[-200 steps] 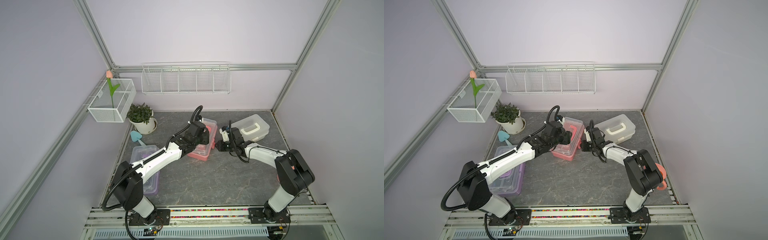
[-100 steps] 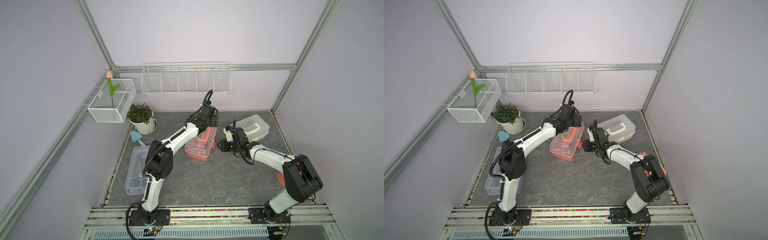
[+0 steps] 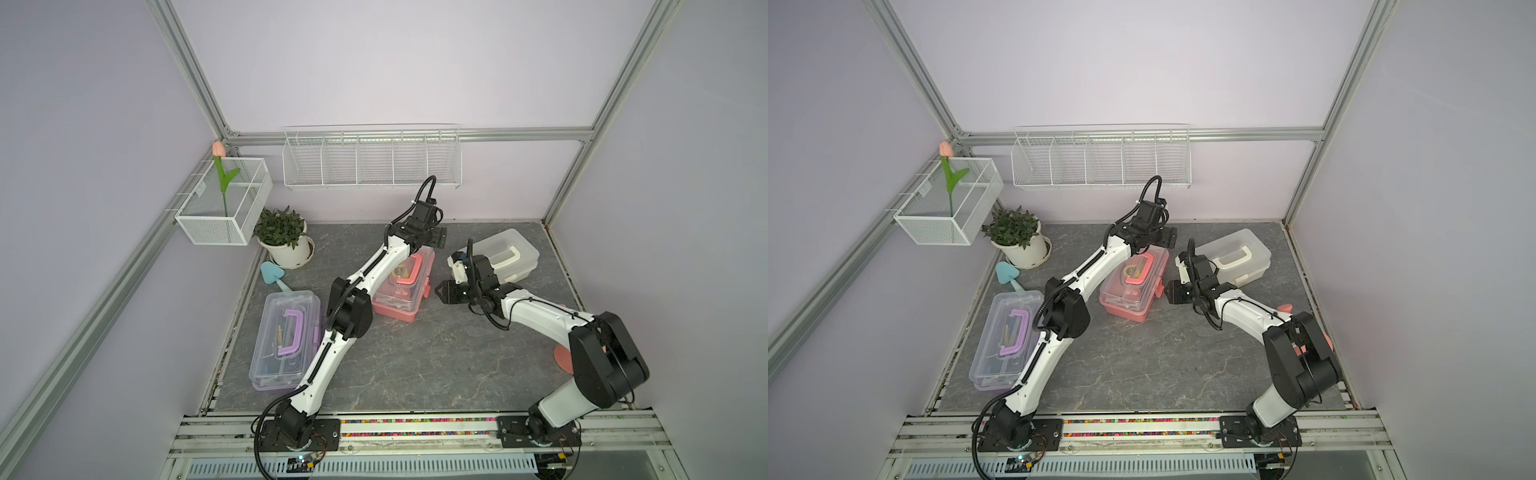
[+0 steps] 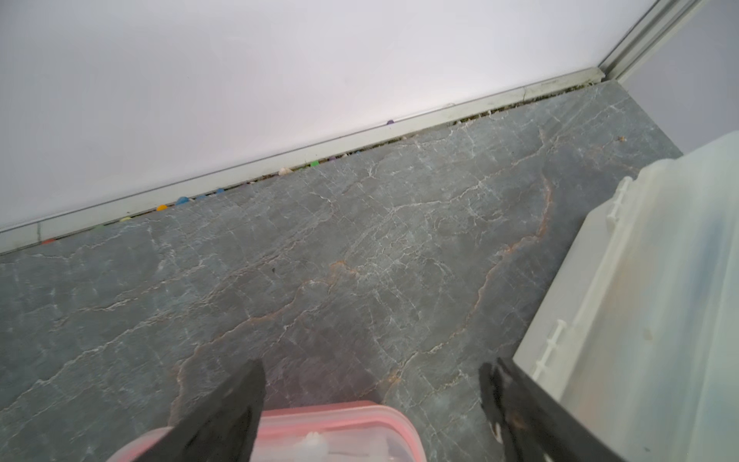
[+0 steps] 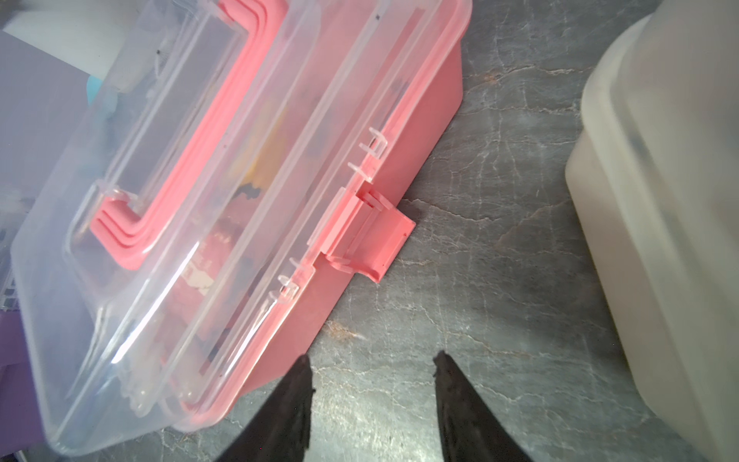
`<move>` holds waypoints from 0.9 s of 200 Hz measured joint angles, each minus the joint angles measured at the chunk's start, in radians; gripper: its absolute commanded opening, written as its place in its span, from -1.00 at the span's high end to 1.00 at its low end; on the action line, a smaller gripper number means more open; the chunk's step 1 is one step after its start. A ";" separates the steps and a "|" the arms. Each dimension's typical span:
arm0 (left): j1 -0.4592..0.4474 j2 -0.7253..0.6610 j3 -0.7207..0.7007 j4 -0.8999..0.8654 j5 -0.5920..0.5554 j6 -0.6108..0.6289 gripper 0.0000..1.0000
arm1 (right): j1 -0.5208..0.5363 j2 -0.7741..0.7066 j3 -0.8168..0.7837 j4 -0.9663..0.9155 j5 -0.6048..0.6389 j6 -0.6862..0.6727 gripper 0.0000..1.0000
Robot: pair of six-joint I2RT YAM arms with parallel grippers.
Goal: Close toolboxes
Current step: Move the toolbox to the center of the board.
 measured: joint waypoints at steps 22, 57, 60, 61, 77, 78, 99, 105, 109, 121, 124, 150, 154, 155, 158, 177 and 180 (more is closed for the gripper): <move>0.017 0.006 0.006 0.000 0.050 0.009 -0.59 | 0.000 -0.004 0.000 -0.011 0.003 -0.002 -0.05; 0.042 -0.009 -0.026 0.011 0.143 0.036 -0.25 | -0.001 -0.013 0.000 -0.015 0.018 -0.015 -0.06; 0.044 -0.015 -0.037 0.015 0.151 0.043 -0.22 | -0.001 -0.016 0.000 -0.016 0.019 -0.017 -0.07; 0.045 -0.018 -0.043 0.017 0.156 0.044 -0.21 | -0.001 -0.016 0.000 -0.016 0.019 -0.018 -0.07; 0.049 -0.070 -0.134 0.053 0.206 0.061 -0.15 | -0.002 -0.025 0.000 -0.019 0.038 -0.040 -0.10; 0.050 -0.076 -0.143 0.055 0.211 0.063 -0.15 | -0.002 -0.026 0.000 -0.019 0.040 -0.043 -0.10; 0.049 -0.154 -0.272 0.097 0.273 0.073 -0.14 | -0.002 -0.039 -0.016 -0.006 0.058 -0.090 -0.12; 0.049 -0.174 -0.306 0.108 0.289 0.074 -0.12 | -0.002 -0.046 -0.034 0.012 0.061 -0.107 -0.13; 0.048 -0.188 -0.330 0.113 0.301 0.076 -0.11 | -0.002 -0.053 -0.050 0.027 0.062 -0.117 -0.15; 0.048 -0.226 -0.395 0.130 0.332 0.078 -0.10 | -0.002 -0.078 -0.112 0.071 0.063 -0.148 -0.19; 0.048 -0.235 -0.408 0.134 0.338 0.077 -0.10 | -0.002 -0.086 -0.131 0.083 0.063 -0.156 -0.20; 0.046 -0.288 -0.497 0.153 0.380 0.081 -0.05 | -0.002 -0.116 -0.216 0.137 0.055 -0.212 -0.21; 0.046 -0.292 -0.503 0.150 0.384 0.081 -0.05 | -0.002 -0.117 -0.220 0.143 0.054 -0.218 -0.21; 0.045 -0.294 -0.505 0.149 0.385 0.081 -0.05 | -0.002 -0.117 -0.220 0.144 0.054 -0.219 -0.21; 0.045 -0.298 -0.511 0.148 0.388 0.081 -0.05 | -0.002 -0.118 -0.221 0.147 0.051 -0.224 -0.21; 0.043 -0.333 -0.566 0.153 0.412 0.083 -0.05 | -0.002 -0.120 -0.223 0.180 0.032 -0.254 -0.22; 0.043 -0.342 -0.581 0.156 0.417 0.083 -0.04 | -0.002 -0.121 -0.224 0.189 0.029 -0.260 -0.22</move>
